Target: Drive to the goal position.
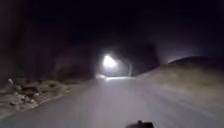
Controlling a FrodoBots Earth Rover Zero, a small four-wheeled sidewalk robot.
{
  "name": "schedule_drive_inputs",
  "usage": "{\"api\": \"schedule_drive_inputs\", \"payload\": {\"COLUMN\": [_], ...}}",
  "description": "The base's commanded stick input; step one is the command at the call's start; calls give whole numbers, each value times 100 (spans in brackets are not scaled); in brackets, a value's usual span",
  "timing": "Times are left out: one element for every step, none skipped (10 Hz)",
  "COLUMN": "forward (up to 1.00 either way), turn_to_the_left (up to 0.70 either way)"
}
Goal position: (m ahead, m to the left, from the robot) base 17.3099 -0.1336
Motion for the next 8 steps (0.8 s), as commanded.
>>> {"api": "schedule_drive_inputs", "payload": {"forward": [100, 100, 100, 100, 100, 100, 100, 100], "turn_to_the_left": [0, 0, 0, -1, -4, -4, -3, -2]}}
